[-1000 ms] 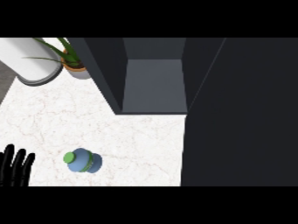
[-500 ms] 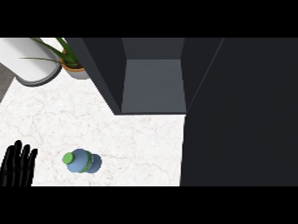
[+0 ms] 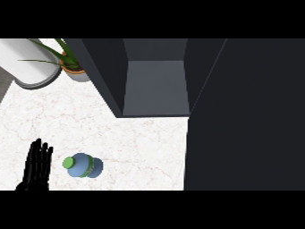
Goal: Pick up the bottled water, place it into the cabinet and close the cabinet
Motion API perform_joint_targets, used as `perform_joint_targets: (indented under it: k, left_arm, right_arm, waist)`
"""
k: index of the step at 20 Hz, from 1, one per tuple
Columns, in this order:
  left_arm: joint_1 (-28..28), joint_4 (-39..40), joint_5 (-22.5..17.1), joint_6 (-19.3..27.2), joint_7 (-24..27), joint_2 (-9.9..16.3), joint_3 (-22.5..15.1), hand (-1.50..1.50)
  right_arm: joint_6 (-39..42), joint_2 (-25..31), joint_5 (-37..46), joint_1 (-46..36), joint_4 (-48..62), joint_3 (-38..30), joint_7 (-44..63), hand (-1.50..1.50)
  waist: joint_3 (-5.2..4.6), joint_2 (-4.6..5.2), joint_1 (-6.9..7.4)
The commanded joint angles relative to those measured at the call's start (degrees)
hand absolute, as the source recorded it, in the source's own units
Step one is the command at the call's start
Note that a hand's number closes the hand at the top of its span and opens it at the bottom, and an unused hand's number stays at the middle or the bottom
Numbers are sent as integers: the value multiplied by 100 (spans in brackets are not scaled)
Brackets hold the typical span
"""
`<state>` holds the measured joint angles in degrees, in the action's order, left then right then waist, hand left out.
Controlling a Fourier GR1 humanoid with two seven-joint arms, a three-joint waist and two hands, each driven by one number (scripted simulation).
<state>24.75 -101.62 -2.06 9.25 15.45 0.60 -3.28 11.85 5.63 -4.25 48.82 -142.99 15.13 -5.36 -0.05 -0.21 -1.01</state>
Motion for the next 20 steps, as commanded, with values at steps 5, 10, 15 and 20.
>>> perform_joint_targets:
  k: [5,10,15,20]
  left_arm:
    - [-670,2098,-434,257,1493,-59,182,-150]
    - [-1212,3065,-503,-142,1809,25,765,-150]
    - [-1431,3792,-867,-1100,2302,44,699,-150]
    - [-1944,4974,-922,-1480,2860,42,873,-150]
  right_arm:
    - [179,150,-157,633,-458,-25,-317,-150]
    - [273,295,-405,891,-747,-136,-415,-150]
    - [188,296,-175,851,-796,116,-356,-150]
    - [185,371,-303,983,-814,-15,-345,-150]
  waist:
    - [-1,6,5]
    - [0,10,-11]
    - [-3,15,16]
    - [-2,18,13]
